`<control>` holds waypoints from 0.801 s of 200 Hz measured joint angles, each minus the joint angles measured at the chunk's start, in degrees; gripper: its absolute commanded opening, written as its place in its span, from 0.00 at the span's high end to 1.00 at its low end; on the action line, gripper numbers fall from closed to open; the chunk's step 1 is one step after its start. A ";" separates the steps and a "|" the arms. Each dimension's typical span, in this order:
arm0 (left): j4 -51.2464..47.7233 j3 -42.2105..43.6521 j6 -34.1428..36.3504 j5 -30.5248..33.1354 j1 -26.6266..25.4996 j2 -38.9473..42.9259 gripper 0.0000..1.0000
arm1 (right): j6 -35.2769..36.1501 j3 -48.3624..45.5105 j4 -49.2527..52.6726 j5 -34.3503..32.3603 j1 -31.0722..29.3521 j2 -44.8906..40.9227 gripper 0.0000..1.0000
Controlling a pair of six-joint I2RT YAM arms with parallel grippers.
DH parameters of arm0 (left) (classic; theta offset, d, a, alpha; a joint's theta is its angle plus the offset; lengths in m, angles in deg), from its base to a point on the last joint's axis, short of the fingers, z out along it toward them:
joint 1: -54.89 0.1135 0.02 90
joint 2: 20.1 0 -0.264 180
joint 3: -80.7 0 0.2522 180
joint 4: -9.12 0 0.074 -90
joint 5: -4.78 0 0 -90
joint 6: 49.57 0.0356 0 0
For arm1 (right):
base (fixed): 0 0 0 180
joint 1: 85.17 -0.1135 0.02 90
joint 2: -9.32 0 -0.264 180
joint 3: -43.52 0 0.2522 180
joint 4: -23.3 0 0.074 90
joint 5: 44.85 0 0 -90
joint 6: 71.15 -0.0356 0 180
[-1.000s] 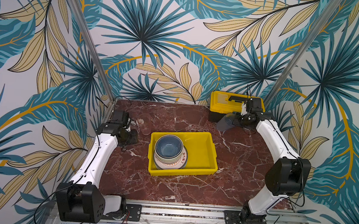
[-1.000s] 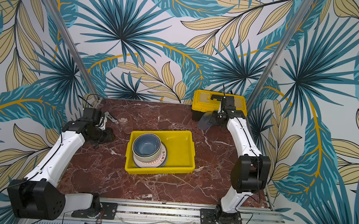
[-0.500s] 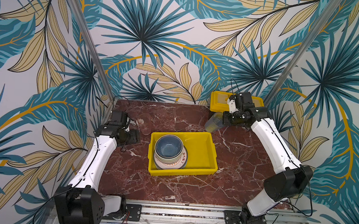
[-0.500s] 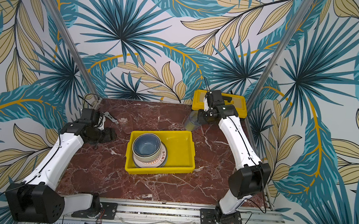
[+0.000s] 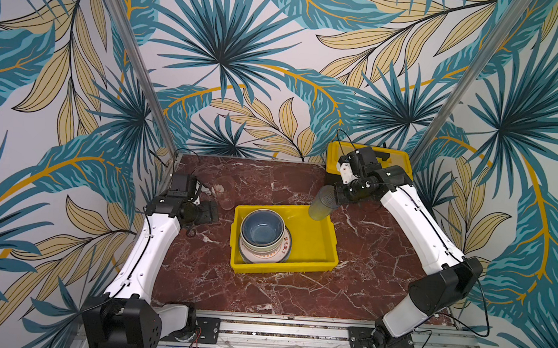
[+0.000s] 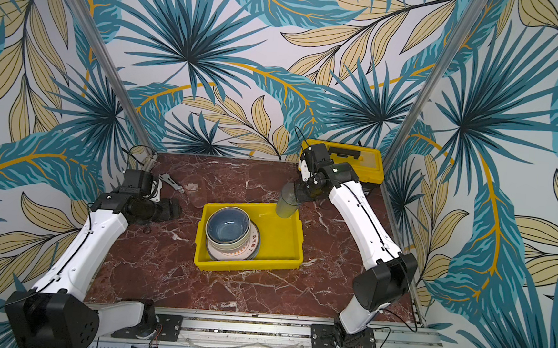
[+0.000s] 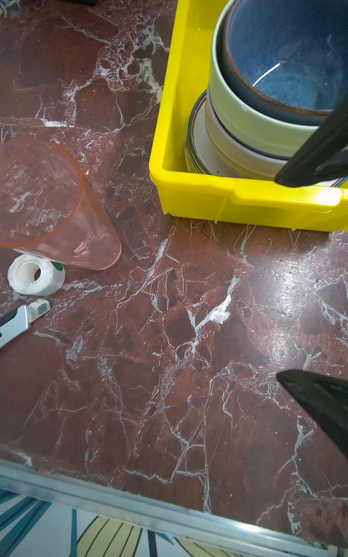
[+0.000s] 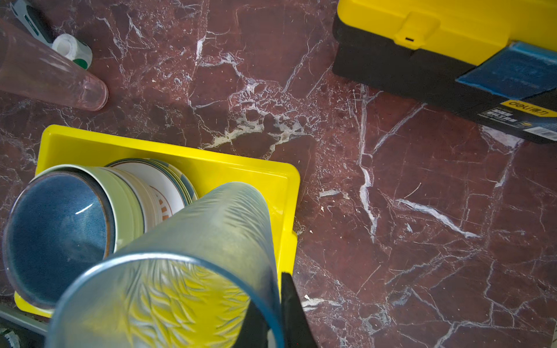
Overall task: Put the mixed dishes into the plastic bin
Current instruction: 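Lift the clear glass and carry it over the bin with the right gripper, then lower the clear glass upright into the bin corner and open the right gripper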
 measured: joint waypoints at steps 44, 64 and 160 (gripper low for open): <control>0.17 0.17 0.00 0.63 0.02 0.02 0.04 | -0.02 0.11 -0.11 -0.02 -0.37 6.14 1.00; 0.26 0.55 0.00 0.79 0.04 0.02 0.04 | -0.02 1.18 0.07 -0.24 -0.37 9.35 1.00; 0.33 0.57 0.02 0.81 0.13 0.04 0.04 | 0.00 4.66 1.18 -1.46 -0.39 15.61 1.00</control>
